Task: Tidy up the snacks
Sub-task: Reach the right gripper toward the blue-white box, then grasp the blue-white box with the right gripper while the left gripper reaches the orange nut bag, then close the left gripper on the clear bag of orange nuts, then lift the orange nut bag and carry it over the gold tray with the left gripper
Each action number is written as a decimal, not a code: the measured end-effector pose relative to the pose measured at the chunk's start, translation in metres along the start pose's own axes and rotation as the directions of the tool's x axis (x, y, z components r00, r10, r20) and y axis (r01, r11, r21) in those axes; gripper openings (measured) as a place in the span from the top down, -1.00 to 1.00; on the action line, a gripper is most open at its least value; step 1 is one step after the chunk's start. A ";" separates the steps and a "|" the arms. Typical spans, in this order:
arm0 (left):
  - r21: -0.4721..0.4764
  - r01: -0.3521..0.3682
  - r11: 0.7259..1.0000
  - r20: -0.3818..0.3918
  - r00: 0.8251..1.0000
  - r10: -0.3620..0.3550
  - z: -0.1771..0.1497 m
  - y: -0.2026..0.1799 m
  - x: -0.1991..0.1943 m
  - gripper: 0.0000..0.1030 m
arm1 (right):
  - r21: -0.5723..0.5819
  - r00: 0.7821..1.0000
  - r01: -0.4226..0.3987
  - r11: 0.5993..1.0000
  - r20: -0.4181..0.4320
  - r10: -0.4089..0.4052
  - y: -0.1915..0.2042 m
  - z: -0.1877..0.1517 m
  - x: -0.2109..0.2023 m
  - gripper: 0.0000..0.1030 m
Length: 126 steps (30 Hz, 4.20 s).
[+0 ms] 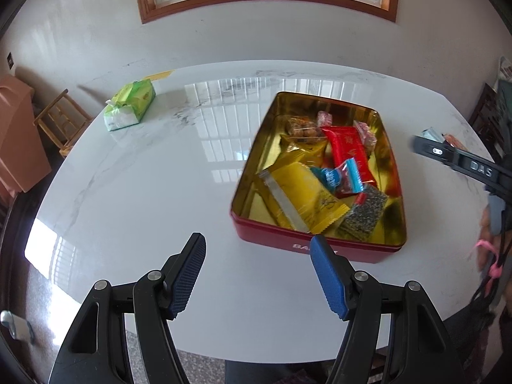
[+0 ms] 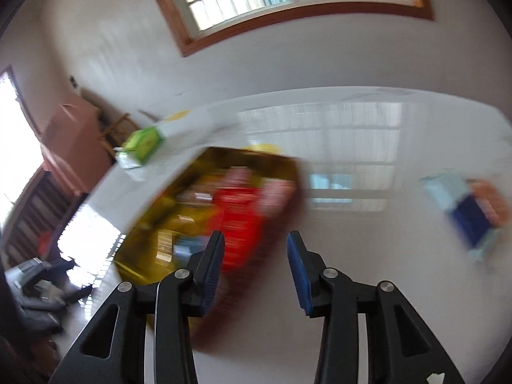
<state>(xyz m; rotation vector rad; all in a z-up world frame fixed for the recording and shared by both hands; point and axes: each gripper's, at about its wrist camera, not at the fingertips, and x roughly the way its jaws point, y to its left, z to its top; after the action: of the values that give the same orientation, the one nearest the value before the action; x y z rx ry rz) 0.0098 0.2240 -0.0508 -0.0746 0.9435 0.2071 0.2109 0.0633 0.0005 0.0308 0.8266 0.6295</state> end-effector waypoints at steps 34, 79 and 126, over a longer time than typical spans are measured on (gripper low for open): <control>0.126 0.143 0.982 -0.134 0.983 -0.126 0.020 -0.108 0.033 -0.33 | -0.207 0.945 0.094 0.974 -0.290 -0.153 -0.141 0.044 0.046 -0.19; -0.201 0.499 0.843 -0.494 0.692 -0.527 0.172 -0.375 0.165 -0.34 | 0.305 0.926 0.365 0.879 -0.018 -0.378 -0.334 -0.094 -0.140 0.09; 0.086 0.327 0.941 -0.194 0.932 -0.306 0.085 -0.321 0.062 0.22 | 0.236 0.874 0.481 0.844 -0.053 -0.483 -0.316 -0.097 -0.116 0.05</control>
<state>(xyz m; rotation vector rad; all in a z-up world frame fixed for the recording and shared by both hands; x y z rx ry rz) 0.1797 -0.0683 -0.0596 -0.1384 1.1053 -0.1578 0.2458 -0.2779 -0.0706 0.0456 0.8582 0.0467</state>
